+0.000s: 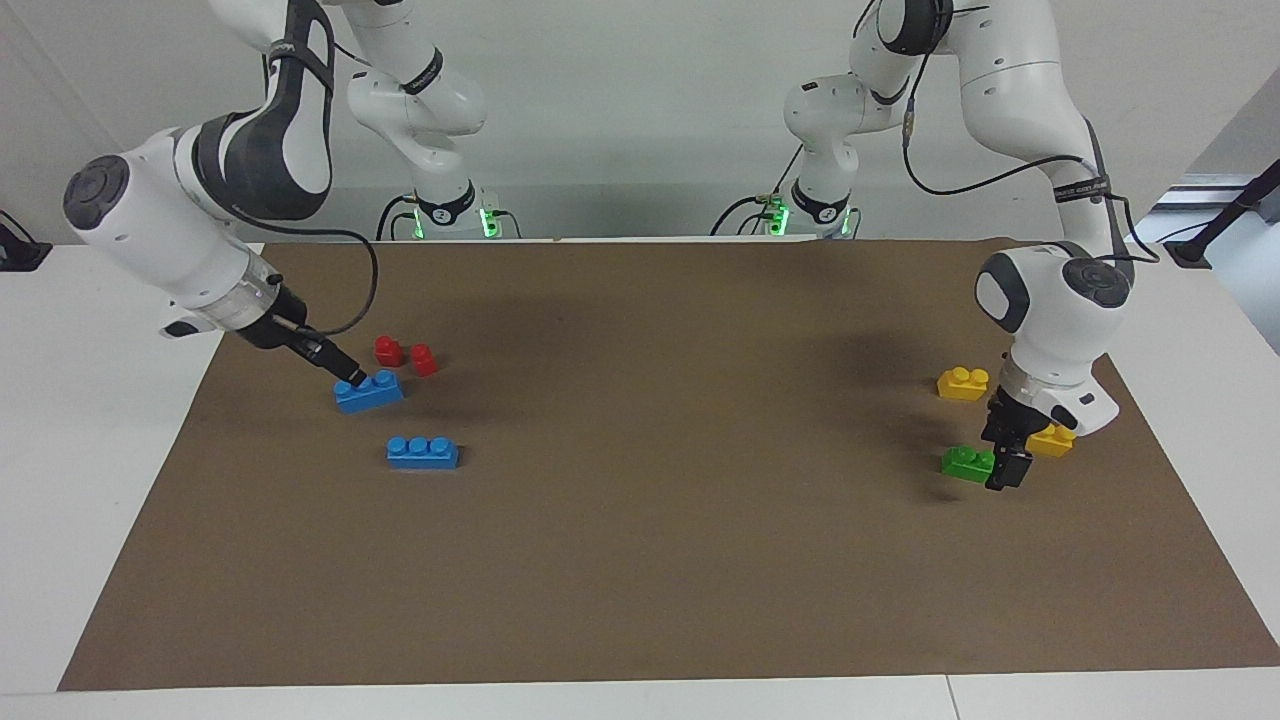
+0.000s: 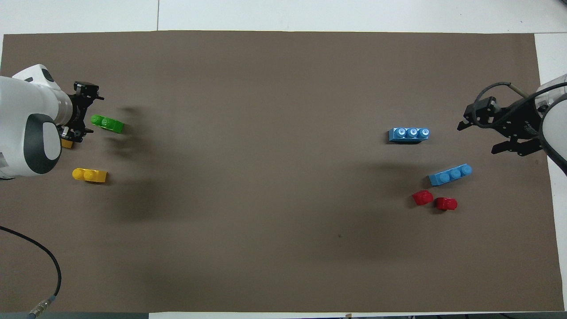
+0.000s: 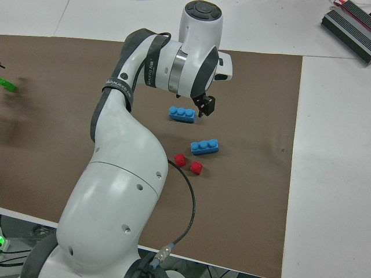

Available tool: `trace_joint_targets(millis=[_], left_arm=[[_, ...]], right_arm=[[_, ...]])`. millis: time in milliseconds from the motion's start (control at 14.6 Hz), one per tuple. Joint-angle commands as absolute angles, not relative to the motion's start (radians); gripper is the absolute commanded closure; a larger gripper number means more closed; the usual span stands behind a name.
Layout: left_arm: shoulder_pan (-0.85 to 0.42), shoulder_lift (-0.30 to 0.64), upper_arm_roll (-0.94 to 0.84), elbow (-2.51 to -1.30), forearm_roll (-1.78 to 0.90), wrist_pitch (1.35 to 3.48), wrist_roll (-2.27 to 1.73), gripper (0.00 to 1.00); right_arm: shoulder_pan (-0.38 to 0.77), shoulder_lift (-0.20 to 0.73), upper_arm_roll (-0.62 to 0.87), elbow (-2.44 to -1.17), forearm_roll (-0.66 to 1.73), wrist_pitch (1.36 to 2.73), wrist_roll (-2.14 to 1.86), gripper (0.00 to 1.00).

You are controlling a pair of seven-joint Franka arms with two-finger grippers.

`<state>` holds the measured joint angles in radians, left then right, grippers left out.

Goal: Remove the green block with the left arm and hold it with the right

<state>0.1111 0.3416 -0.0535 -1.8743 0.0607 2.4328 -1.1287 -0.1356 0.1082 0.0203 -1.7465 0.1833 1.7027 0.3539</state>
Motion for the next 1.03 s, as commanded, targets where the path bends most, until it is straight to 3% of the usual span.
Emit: trace_joint_targets(millis=[0,205,410,957], left_arm=[[0.103,0.275,-0.055,-1.873,0.063,2.373,-1.109,0.0],[0.1,0.265,-0.064,-1.775,0.089,2.228,-1.053,0.0],[0.083,0.244,-0.067,-1.706,0.092,2.11,-0.86,0.0],[0.081,0.108,-0.075,-1.701,0.089,1.975,-0.441,0.0]], right_arm=[[-0.135,0.022,0.031,-1.753,0.14,1.634,0.203,0.0],[-0.066,-0.041,0.031,-1.752,0.039,1.615,0.123,0.0],[-0.037,-0.035,0.031,-1.697,0.031,1.555,0.118,0.0],[-0.041,0.017,0.029,-1.589,-0.02,1.52,0.063,0.0]])
